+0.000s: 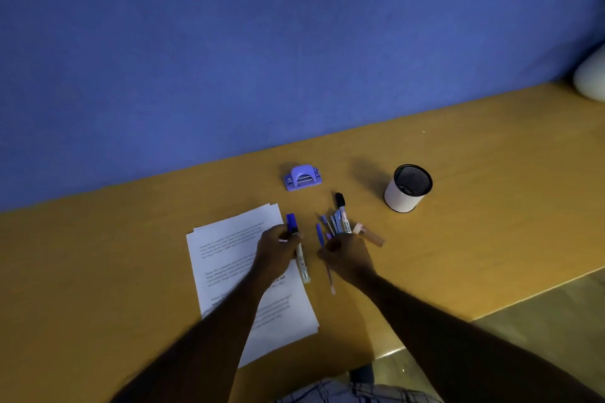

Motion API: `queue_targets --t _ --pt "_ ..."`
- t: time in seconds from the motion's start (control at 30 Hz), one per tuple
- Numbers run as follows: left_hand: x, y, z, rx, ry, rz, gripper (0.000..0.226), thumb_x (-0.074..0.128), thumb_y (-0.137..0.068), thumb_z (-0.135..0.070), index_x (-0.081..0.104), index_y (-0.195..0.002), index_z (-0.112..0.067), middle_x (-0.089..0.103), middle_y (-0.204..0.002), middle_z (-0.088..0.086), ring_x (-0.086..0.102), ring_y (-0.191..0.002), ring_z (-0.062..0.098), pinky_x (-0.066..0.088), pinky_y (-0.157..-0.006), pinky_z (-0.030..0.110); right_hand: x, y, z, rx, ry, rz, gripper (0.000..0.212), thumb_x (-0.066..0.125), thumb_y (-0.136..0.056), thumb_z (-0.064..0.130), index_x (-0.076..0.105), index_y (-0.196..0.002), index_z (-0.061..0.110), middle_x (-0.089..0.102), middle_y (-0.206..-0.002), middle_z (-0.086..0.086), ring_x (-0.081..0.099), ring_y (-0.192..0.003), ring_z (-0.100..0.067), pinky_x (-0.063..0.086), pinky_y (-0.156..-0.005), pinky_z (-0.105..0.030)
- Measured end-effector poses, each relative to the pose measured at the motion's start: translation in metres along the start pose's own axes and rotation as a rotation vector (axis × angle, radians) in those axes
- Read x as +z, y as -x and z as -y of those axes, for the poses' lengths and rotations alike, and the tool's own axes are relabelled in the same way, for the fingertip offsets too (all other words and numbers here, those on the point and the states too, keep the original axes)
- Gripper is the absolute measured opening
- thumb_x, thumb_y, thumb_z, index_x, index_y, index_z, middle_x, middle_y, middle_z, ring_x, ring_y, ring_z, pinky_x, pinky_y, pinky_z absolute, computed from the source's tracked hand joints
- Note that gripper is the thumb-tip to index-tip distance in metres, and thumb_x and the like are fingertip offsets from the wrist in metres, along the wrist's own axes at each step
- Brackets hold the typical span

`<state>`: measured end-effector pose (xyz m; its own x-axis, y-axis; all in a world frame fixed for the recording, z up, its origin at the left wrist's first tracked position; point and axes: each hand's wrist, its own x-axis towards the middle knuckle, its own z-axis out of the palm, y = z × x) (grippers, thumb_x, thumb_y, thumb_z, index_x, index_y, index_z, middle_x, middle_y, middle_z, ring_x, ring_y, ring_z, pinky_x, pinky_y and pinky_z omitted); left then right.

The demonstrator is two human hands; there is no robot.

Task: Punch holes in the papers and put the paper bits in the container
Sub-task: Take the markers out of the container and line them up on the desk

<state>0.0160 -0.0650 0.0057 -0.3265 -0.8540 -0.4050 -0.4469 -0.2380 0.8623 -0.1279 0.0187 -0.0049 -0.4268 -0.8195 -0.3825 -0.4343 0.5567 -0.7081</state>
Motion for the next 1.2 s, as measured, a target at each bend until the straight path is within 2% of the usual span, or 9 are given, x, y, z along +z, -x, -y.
queue_targets --t 0.1,0.3,0.4,0.47,0.57,0.63,0.73,0.97,1.2 --pt "0.006 -0.003 -0.012 0.037 0.072 0.048 0.017 0.067 -0.089 -0.019 0.07 -0.099 -0.005 0.072 -0.086 0.014 0.071 -0.086 0.032 0.059 -0.08 0.05 -0.012 -0.005 0.013 0.029 -0.315 0.025 0.008 0.065 -0.089 0.018 0.064 -0.087 0.011 0.071 -0.082 -0.008 0.072 -0.074 -0.018 0.062 -0.071 -0.036" --pt "0.015 -0.017 -0.034 0.087 0.153 0.054 0.031 0.069 -0.087 -0.018 0.067 -0.115 -0.006 0.074 -0.097 0.01 0.072 -0.088 0.022 0.061 -0.076 0.041 -0.033 -0.015 0.026 0.008 -0.52 -0.03 0.009 0.065 -0.089 0.012 0.065 -0.085 0.004 0.069 -0.068 -0.005 0.068 -0.059 -0.013 0.051 -0.052 -0.02" --pt "0.024 -0.026 -0.046 0.109 0.195 0.022 0.009 0.071 -0.085 -0.019 0.075 -0.094 -0.019 0.075 -0.083 0.006 0.07 -0.075 0.013 0.06 -0.068 0.035 -0.042 -0.024 0.03 0.015 -0.542 -0.082 0.007 0.063 -0.09 0.008 0.065 -0.083 0.008 0.071 -0.065 -0.001 0.068 -0.056 -0.01 0.052 -0.05 -0.021" --pt "0.033 -0.033 -0.055 0.131 0.181 -0.005 0.014 0.071 -0.085 -0.019 0.074 -0.076 -0.029 0.074 -0.072 -0.001 0.068 -0.067 0.008 0.057 -0.066 0.033 -0.05 -0.032 0.032 0.028 -0.604 -0.094 0.01 0.062 -0.088 0.0 0.066 -0.083 0.008 0.071 -0.066 -0.001 0.068 -0.057 -0.011 0.055 -0.053 -0.023" --pt "0.047 -0.048 -0.068 0.105 0.212 -0.027 0.018 0.071 -0.085 -0.017 0.073 -0.074 -0.031 0.073 -0.072 0.0 0.068 -0.071 0.016 0.058 -0.075 0.045 -0.061 -0.047 0.034 0.033 -0.709 -0.068 0.012 0.059 -0.088 -0.007 0.067 -0.093 0.0 0.071 -0.075 -0.01 0.069 -0.061 -0.015 0.056 -0.056 -0.025" --pt "0.057 -0.058 -0.076 0.099 0.203 -0.049 0.018 0.071 -0.085 -0.018 0.071 -0.074 -0.033 0.072 -0.072 -0.002 0.068 -0.072 0.019 0.058 -0.079 0.048 -0.071 -0.058 0.034 0.053 -0.747 -0.039 0.015 0.057 -0.09 -0.006 0.065 -0.102 -0.008 0.069 -0.082 -0.019 0.069 -0.07 -0.025 0.06 -0.068 -0.037" --pt "0.071 -0.074 -0.087 0.082 0.209 -0.054 0.007 0.07 -0.086 -0.021 0.071 -0.088 -0.028 0.074 -0.084 0.005 0.072 -0.083 0.027 0.058 -0.082 0.05 -0.087 -0.077 0.033 0.047 -0.723 -0.029 0.012 0.057 -0.09 -0.006 0.065 -0.099 -0.008 0.066 -0.084 -0.022 0.065 -0.075 -0.03 0.057 -0.078 -0.046" --pt "0.101 -0.125 -0.116 0.003 0.243 -0.094 0.029 0.073 -0.084 -0.019 0.07 -0.109 -0.004 0.073 -0.084 0.005 0.07 -0.075 0.019 0.059 -0.072 0.039 -0.121 -0.13 0.027 0.034 -0.682 0.02 0.011 0.065 -0.086 -0.007 0.067 -0.082 0.004 0.068 -0.071 -0.01 0.069 -0.059 -0.013 0.059 -0.06 -0.026" --pt "0.124 -0.18 -0.147 0.001 0.153 -0.051 0.024 0.068 -0.087 -0.019 0.073 -0.104 -0.003 0.074 -0.093 0.02 0.068 -0.084 0.029 0.056 -0.081 0.044 -0.155 -0.2 0.028 -0.015 -0.323 -0.09 0.007 0.078 -0.078 0.014 0.073 -0.077 0.018 0.074 -0.079 -0.01 0.072 -0.074 -0.027 0.06 -0.071 -0.042"
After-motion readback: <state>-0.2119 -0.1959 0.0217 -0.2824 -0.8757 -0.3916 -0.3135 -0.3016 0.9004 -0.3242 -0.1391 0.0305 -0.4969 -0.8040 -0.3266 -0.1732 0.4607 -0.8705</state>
